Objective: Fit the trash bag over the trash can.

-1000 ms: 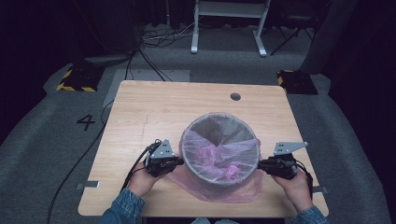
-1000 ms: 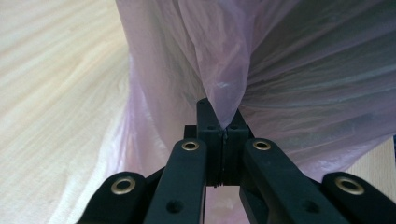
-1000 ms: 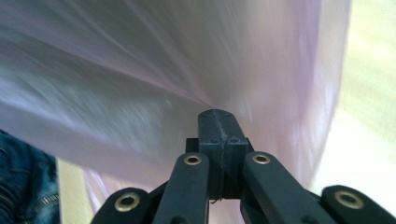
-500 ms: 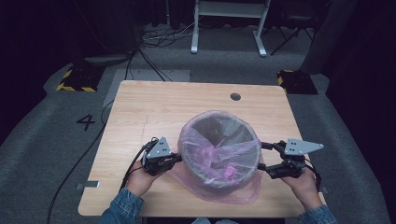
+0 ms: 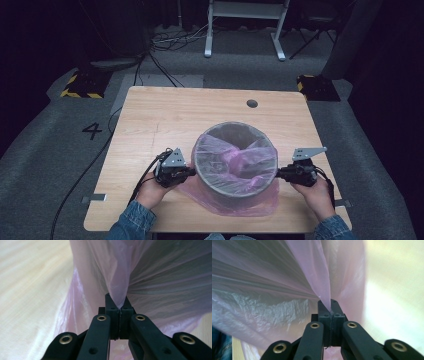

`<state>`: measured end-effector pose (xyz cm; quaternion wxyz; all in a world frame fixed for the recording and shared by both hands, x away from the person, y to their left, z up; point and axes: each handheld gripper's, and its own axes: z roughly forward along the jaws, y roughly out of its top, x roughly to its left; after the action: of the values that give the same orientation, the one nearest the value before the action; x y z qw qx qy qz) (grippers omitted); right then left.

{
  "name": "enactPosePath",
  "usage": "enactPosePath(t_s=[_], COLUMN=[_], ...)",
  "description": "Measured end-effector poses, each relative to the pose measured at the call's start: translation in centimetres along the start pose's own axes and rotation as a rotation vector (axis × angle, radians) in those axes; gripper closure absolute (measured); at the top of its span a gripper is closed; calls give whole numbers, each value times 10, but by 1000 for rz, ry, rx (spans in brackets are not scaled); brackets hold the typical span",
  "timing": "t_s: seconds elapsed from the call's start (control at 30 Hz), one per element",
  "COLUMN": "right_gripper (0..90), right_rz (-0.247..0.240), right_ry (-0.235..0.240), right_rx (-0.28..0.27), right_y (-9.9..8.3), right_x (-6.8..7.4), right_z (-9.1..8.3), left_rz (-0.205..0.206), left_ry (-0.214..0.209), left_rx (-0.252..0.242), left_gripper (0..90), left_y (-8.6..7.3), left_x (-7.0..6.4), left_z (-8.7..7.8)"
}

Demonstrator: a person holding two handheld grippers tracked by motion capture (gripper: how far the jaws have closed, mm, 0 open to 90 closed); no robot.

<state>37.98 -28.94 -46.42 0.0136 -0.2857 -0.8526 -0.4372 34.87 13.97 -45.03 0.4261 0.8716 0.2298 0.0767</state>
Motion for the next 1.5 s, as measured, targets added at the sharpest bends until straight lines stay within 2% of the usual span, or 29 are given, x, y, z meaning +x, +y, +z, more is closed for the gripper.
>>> enactPosePath(t_s=[0.03,0.13,0.17,0.2,0.23,0.3,0.33,0.37,0.4,0.43,0.5,0.53,0.57,0.6,0.63,0.67,0.7,0.73,0.8,0.83,0.93,1.03,1.1,1.23,1.27,1.33,1.37,1.47,1.5], right_gripper=[900,900,900,900,900,894,834,713,542,424,318,291,262,247,295,401,587,699,883,889,892,883,885,893,874,714,660,490,436], right_rz=[18,15,12,18,25,68,63,46,19,-20,-107,-137,-171,-188,-195,-201,-214,-226,-203,-173,-110,-102,-103,-64,-65,-89,-100,-128,-131], right_ry=[0,-15,-14,-11,-1,44,41,51,56,39,27,29,38,41,55,83,95,102,80,64,52,34,15,39,43,45,40,58,66], right_rx=[34,114,118,121,120,123,123,114,83,40,-38,-66,-107,-131,-142,-140,-119,-78,-28,-15,-13,9,45,57,57,44,29,-14,-28], right_y=[-3,-12,-14,-16,-19,-23,-24,-25,-25,-24,-18,-15,-9,-4,0,4,6,7,5,3,-1,-4,-6,-7,-7,-6,-6,-9,-11], right_x=[0,5,6,7,7,5,5,7,9,13,20,23,27,30,32,33,34,34,33,31,27,26,26,25,25,27,29,30,30], right_z=[5,13,13,12,10,8,6,4,2,-1,-9,-12,-15,-15,-14,-12,-9,-6,-1,1,6,11,16,21,20,20,18,10,6], left_rz=[2,10,4,-7,-24,-55,-42,-41,-45,-49,-49,-39,-28,-19,-2,19,40,55,51,43,36,58,46,44,50,61,54,44,31], left_ry=[-1,-10,-15,-33,-73,-142,-138,-144,-151,-146,-140,-134,-145,-172,-193,-193,-176,-156,-118,-106,-106,-81,-90,-77,-56,-29,-17,3,22], left_rx=[22,97,115,130,129,110,106,94,70,46,-7,-50,-77,-110,-141,-139,-123,-107,-88,-84,-72,-40,-43,-42,-23,20,22,-11,-24], left_gripper=[890,890,890,890,889,878,836,757,624,495,384,373,387,497,598,640,717,761,861,889,899,900,900,900,900,900,900,894,810], left_y=[-2,-8,-10,-13,-17,-23,-24,-24,-24,-23,-21,-18,-15,-13,-11,-9,-7,-7,-8,-9,-11,-12,-14,-15,-15,-17,-18,-19,-20], left_x=[-2,-6,-7,-6,-3,1,0,-1,-1,0,0,1,1,-1,-4,-7,-9,-11,-11,-10,-7,-10,-9,-8,-8,-9,-10,-9,-8], left_z=[3,11,13,15,16,14,12,9,5,1,-8,-14,-17,-19,-20,-19,-18,-16,-13,-12,-7,0,0,1,2,7,8,5,3])
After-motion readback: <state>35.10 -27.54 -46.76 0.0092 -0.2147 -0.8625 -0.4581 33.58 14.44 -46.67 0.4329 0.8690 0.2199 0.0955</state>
